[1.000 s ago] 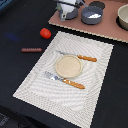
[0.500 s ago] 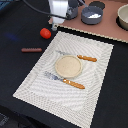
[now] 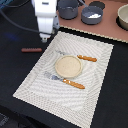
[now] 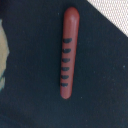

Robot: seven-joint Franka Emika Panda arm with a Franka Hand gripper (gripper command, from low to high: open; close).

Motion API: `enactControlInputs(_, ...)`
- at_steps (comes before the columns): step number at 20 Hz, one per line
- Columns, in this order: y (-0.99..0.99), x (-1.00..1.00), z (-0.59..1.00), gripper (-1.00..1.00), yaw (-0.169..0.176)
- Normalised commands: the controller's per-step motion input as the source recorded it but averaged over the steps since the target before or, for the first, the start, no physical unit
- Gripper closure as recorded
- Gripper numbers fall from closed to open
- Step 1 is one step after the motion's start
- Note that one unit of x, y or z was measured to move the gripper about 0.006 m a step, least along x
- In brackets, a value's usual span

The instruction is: Place the fish, sausage, and tomato into the frying pan.

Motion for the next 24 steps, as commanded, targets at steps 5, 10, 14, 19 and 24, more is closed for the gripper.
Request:
enactControlInputs(5,-0.31,-0.80,-0.51,-1.00,0.000)
enactControlInputs(10,-0.02,-0.51,-0.44,-1.00,0.000)
enactControlInputs(14,0.00,-0.30,-0.45,-1.00,0.000)
enactControlInputs(19,-0.03,-0.37,-0.47,1.00,0.000)
enactControlInputs(24,-0.07,-0.41,-0.33,1.00,0.000)
